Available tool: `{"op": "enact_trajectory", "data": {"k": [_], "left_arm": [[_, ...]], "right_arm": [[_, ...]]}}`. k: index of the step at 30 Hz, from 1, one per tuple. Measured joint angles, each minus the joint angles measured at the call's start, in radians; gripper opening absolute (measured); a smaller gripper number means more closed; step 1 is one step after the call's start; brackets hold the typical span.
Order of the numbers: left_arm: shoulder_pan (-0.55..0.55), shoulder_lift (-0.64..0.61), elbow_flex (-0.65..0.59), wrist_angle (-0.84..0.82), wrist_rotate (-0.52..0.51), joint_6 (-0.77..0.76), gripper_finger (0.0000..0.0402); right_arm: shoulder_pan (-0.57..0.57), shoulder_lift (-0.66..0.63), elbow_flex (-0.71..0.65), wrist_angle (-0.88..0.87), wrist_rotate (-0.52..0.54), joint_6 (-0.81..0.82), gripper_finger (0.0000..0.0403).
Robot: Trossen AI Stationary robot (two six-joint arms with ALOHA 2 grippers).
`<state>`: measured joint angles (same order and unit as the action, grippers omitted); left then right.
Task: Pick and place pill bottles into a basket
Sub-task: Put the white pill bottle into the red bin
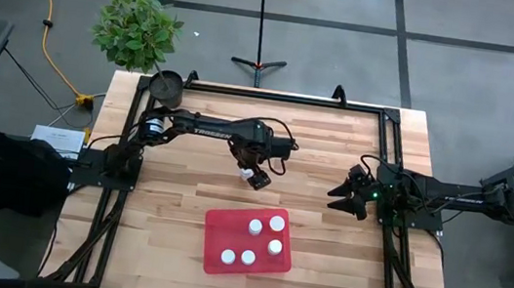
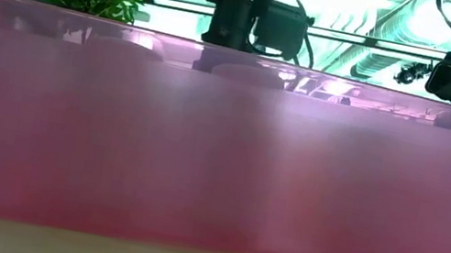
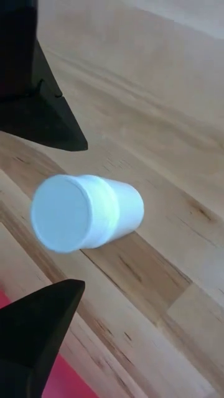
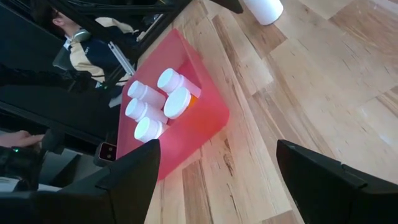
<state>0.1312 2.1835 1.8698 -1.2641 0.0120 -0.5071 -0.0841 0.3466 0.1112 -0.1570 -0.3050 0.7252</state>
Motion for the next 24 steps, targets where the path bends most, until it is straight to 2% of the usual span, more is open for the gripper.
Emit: {"op": "enact_trajectory", "data": {"k": [9, 24], "left_arm": [[0.001, 0.008, 0.000, 0.010, 0.004, 0.006, 0.0339], [0.001, 0.008, 0.000, 0.009, 0.005, 0.006, 0.0224]], "right_arm": [[0.000, 0.000, 0.000, -0.006, 0.000, -0.001, 0.0312], [0.000, 0.000, 0.000, -0.008, 0.000, -0.004, 0.0312]]}}
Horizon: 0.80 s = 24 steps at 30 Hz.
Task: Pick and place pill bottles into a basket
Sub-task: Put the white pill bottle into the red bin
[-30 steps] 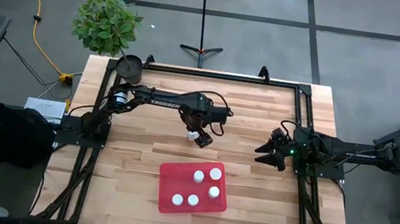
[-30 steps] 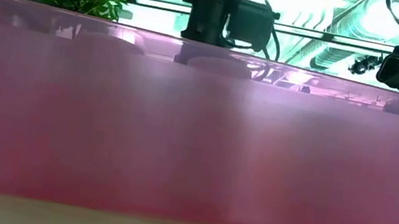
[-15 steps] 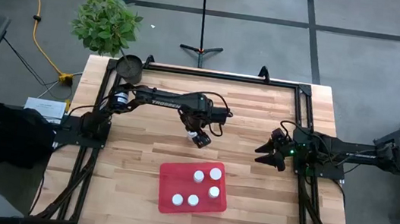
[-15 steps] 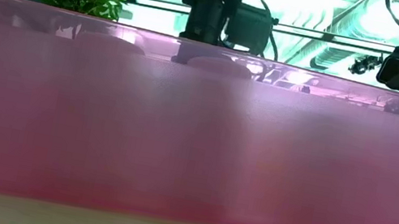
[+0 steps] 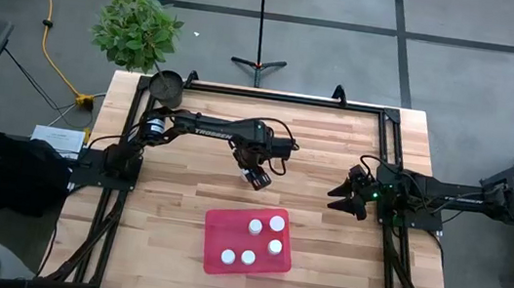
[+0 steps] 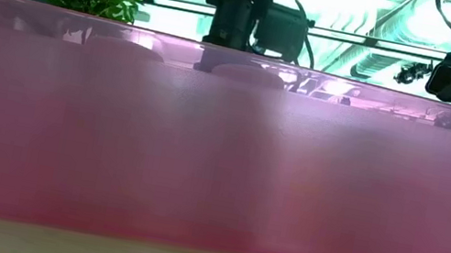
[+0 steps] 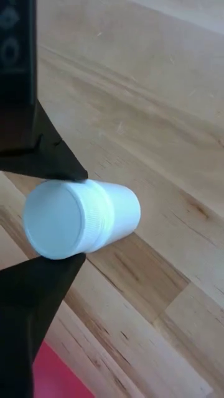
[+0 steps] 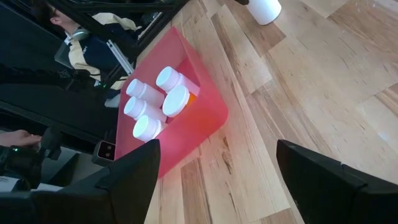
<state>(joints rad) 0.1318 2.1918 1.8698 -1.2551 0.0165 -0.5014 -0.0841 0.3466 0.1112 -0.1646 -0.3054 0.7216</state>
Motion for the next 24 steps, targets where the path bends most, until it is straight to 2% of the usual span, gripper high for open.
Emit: {"op": "enact_trajectory", "data": {"k": [4, 14, 24], "left_arm": [[0.000, -0.001, 0.000, -0.001, 0.011, 0.002, 0.0194], [0.000, -0.001, 0.002, -0.012, 0.026, 0.035, 0.0200], [-0.001, 0.000, 0.081, -0.146, 0.027, 0.112, 0.0194]], "right_arm": [[0.000, 0.000, 0.000, 0.000, 0.000, 0.000, 0.0312], [0.000, 0.000, 0.000, 0.000, 0.000, 0.000, 0.0312], [0.000, 0.000, 0.000, 0.000, 0.000, 0.002, 0.0312]]}}
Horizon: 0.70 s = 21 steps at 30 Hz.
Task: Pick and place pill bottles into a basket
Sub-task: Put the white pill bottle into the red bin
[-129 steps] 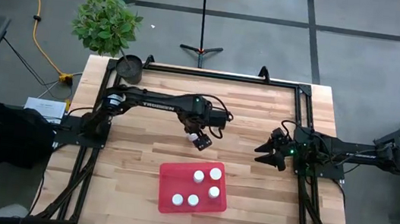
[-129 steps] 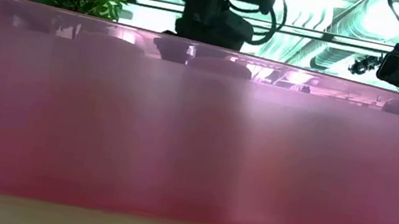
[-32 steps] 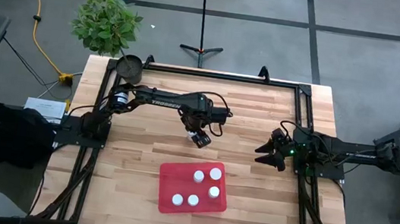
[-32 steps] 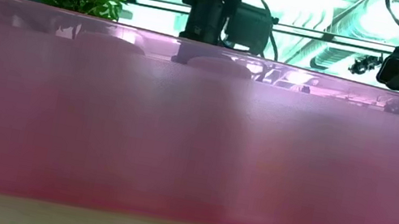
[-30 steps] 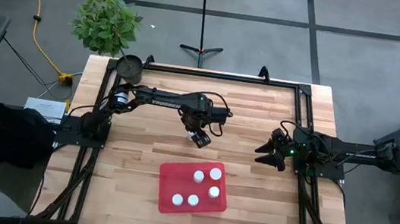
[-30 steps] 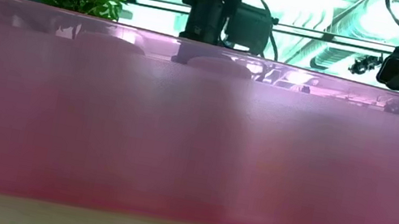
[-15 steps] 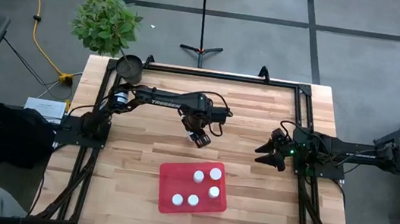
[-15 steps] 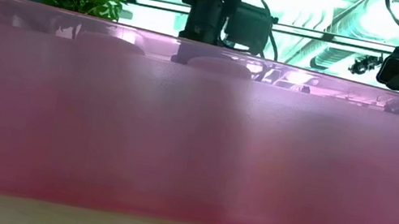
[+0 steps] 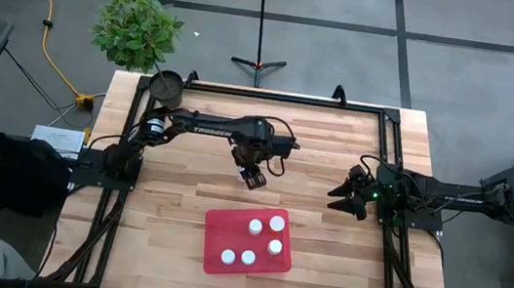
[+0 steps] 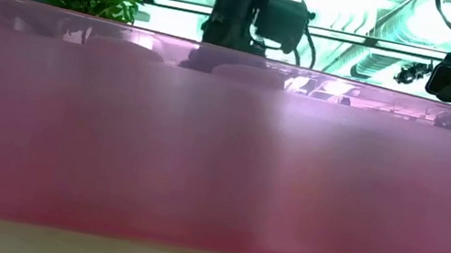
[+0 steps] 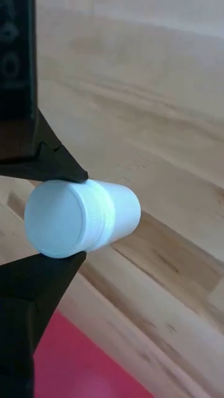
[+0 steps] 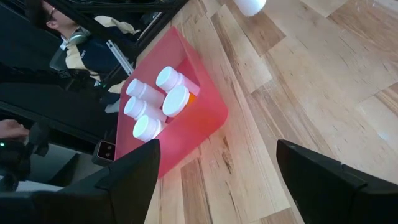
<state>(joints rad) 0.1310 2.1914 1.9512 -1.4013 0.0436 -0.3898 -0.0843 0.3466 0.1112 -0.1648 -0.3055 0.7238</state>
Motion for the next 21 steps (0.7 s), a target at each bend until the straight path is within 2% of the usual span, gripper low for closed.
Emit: {"op": "enact_trajectory", "data": {"k": [8, 14, 21], "left_arm": [[0.000, 0.000, 0.189, -0.171, -0.062, 0.050, 0.0194], [0.000, -0.043, 0.349, -0.167, -0.084, 0.053, 0.0194], [0.002, -0.185, 0.394, -0.173, -0.100, 0.051, 0.0194]], "right_arm": [[0.000, 0.000, 0.000, 0.000, 0.000, 0.000, 0.0312], [0.000, 0.000, 0.000, 0.000, 0.000, 0.001, 0.0312], [0.000, 0.000, 0.000, -0.008, -0.001, 0.013, 0.0312]]}}
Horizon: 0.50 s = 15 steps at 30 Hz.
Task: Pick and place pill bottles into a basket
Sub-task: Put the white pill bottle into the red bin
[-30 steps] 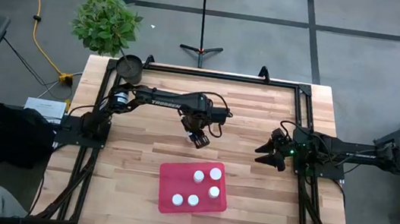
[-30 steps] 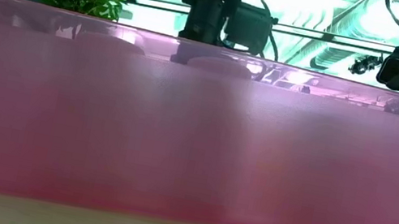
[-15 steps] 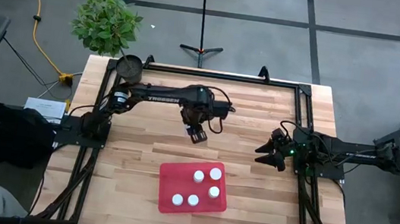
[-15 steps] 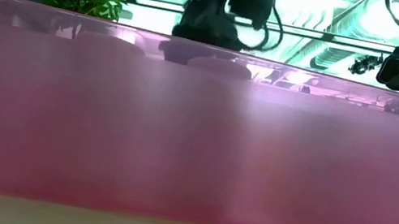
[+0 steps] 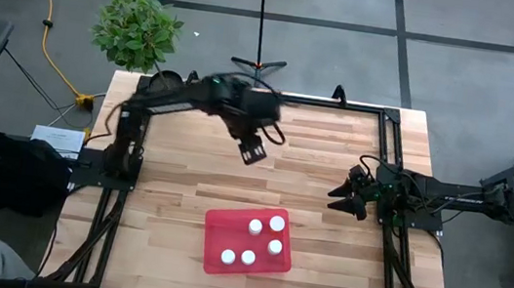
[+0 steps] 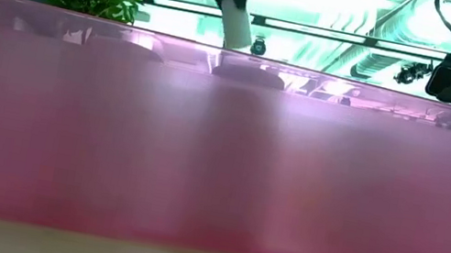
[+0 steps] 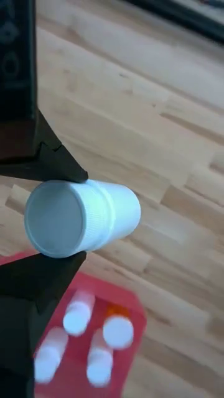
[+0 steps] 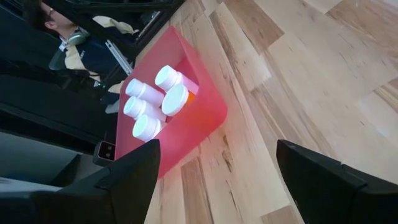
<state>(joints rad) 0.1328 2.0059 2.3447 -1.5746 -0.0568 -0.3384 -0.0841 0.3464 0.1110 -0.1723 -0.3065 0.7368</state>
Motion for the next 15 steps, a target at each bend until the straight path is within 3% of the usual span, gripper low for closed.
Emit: {"op": "enact_trajectory", "data": {"k": [15], "left_arm": [[-0.056, -0.285, 0.000, 0.003, 0.266, -0.114, 0.0194]], "right_arm": [[0.000, 0.000, 0.000, 0.002, -0.004, 0.007, 0.0312]]}}
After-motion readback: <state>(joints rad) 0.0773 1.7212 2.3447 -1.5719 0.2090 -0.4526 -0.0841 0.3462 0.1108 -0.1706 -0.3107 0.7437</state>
